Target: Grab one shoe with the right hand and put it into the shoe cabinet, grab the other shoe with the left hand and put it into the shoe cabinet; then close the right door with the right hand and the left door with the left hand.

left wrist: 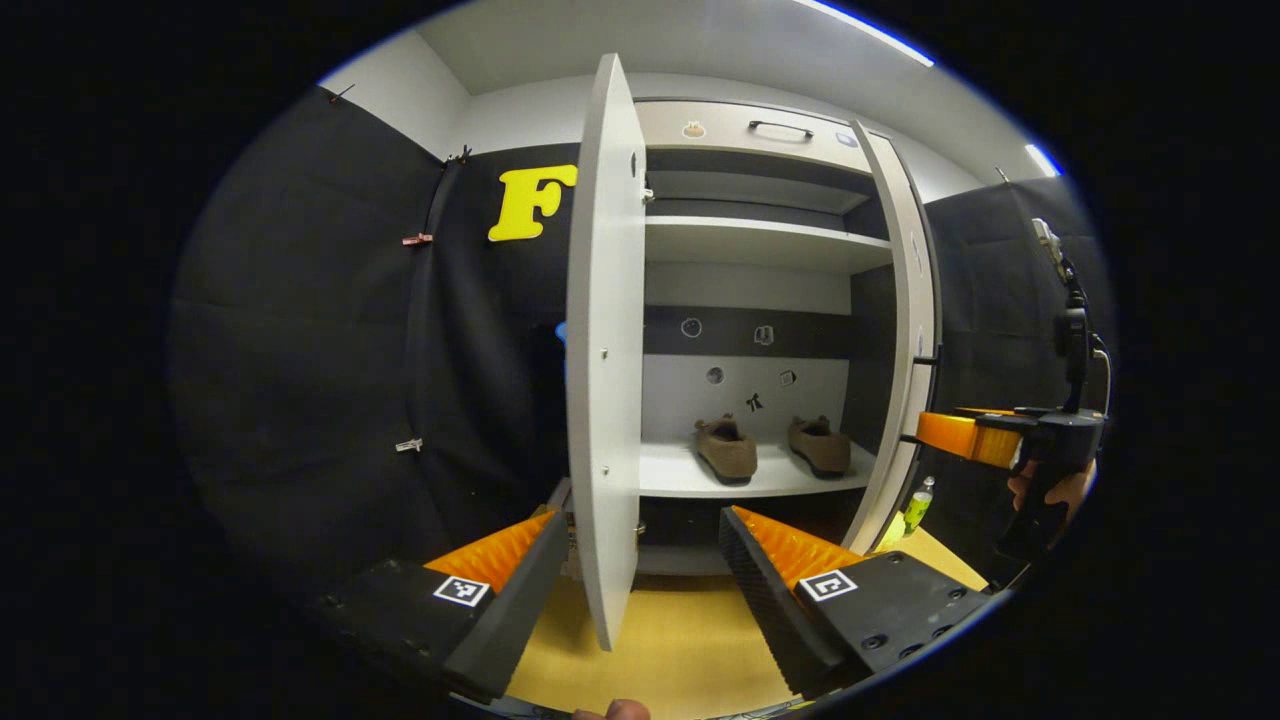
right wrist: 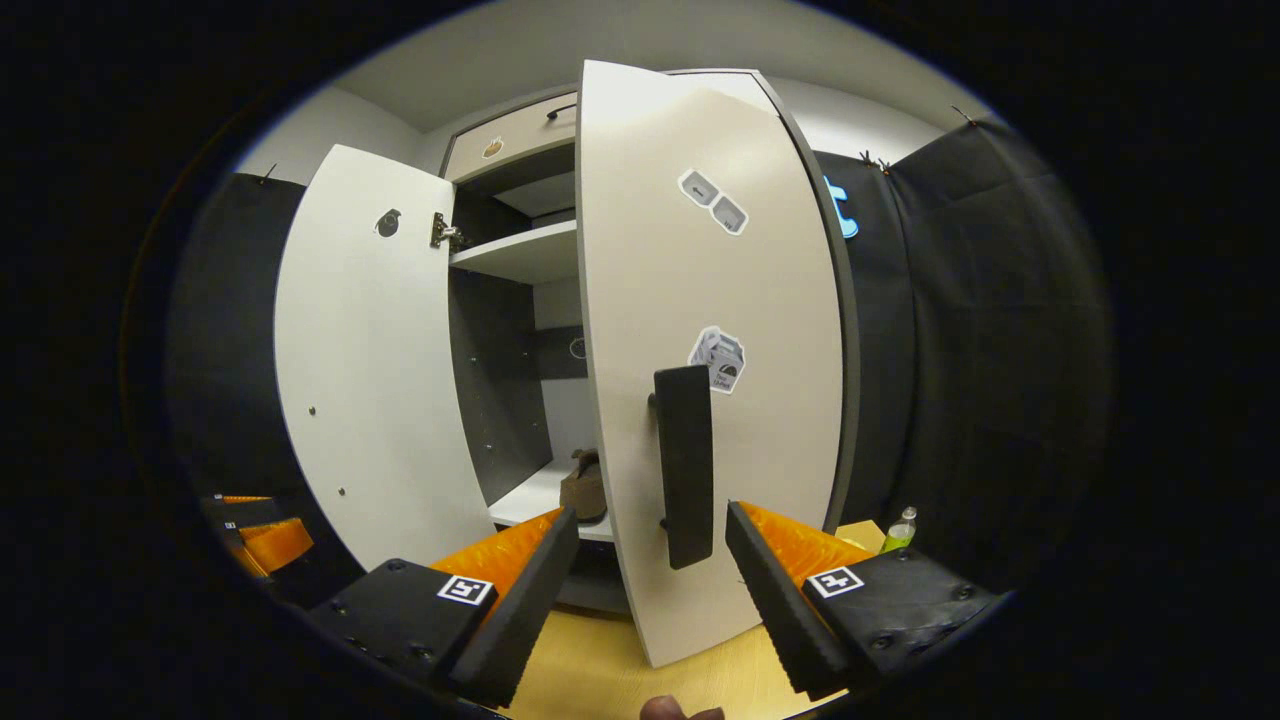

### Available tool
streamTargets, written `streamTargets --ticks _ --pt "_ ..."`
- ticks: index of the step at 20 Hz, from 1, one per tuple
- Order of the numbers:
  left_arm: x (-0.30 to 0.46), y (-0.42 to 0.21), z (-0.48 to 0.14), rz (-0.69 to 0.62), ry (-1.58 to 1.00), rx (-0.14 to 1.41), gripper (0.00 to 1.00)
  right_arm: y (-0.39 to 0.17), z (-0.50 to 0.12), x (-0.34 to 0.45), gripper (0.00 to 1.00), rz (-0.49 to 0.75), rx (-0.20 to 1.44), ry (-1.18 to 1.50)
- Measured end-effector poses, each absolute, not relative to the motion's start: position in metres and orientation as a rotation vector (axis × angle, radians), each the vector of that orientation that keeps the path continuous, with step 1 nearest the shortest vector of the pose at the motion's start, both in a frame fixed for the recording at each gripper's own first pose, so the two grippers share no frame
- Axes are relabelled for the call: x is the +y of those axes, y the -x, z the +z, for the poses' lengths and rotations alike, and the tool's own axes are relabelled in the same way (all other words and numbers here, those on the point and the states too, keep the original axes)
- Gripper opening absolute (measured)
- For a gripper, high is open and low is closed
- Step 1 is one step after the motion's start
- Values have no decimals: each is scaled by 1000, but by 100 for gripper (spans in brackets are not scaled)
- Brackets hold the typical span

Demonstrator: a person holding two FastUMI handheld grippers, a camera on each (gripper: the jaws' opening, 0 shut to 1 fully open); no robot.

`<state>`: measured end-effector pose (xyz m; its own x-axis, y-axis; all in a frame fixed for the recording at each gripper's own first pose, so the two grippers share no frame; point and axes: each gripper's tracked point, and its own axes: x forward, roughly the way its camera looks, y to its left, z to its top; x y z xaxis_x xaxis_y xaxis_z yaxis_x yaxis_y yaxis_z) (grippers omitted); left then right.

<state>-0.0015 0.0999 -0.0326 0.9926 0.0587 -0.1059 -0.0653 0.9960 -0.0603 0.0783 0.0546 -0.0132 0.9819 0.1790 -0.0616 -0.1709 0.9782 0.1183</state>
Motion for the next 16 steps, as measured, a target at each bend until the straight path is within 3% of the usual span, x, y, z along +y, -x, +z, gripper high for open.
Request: streamTargets --ticks 10,16 --pt "218 -39 -33 235 76 69 97 -66 8 68 98 218 -29 -63" --pt "237 -86 -35 223 92 47 98 -58 19 59 98 207 -64 -76"
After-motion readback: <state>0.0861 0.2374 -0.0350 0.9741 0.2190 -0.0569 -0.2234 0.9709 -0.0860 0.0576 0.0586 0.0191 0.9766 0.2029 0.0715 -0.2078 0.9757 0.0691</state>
